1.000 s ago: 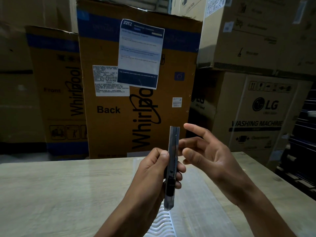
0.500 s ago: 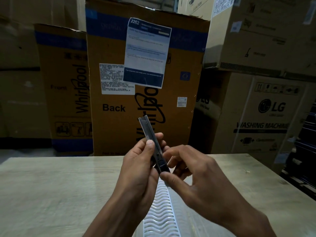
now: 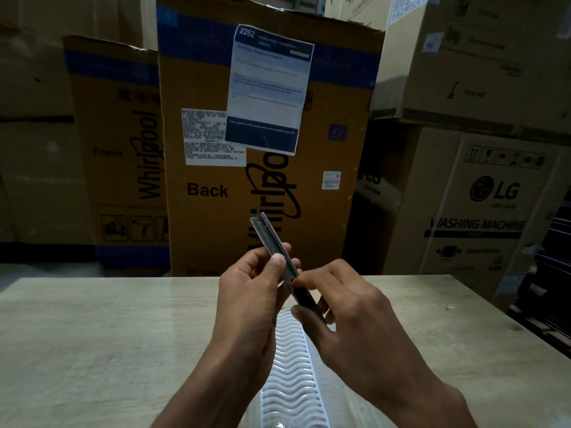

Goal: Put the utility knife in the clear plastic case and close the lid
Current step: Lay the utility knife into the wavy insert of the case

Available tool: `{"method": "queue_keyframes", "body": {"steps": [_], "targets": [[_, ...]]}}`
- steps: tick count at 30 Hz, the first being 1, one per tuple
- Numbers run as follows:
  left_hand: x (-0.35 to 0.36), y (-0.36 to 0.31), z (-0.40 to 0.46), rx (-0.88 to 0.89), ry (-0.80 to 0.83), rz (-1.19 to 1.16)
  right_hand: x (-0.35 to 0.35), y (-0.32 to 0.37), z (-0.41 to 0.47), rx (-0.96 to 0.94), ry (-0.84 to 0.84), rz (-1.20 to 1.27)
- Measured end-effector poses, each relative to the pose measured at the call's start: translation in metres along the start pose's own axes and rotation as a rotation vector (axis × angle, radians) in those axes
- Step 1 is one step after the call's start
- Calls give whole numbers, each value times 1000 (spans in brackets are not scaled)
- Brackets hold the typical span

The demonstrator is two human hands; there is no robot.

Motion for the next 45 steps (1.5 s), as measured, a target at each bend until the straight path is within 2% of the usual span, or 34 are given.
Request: {"method": "queue_keyframes", "body": {"steps": [5,10,12,14,17,19,23,27,39,45], "targets": [[-2,3,2,-6,13,97,0,-2,-1,45,10,19],[-4,6,6,8,52,350,-1,-4,-2,113,28,69],[-5,4,9,37,39,540,2,-5,-1,148,60,104],[-10,-1,12,93,-2,827,11,-8,-1,211,123,148],[-14,-19,12,351,-93,1334,27,-13,0,300,221,166],[-15,-23,13,485,-83,1529,41,-14,0,337,281,144],[-28,-21,21,444,-64,1577,72,-15,-4,393,440,34],[-35,-17,22,410,-65,1577,87,-15,-6,429,527,-36],[-36,-11,25,412,-62,1580,107,-8,8,433,600,-135],[-37,-12,25,399,-75,1542,111,-11,7,433,576,-140]]}}
Point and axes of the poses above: each hand's wrist, its own z-axis towards the middle knuckle, its own x-axis out of the palm, y = z × x, the point moved 7 cm from there along z, towards the middle knuckle, and after that the axes turned 11 degrees about y, right-handed, at the moved point
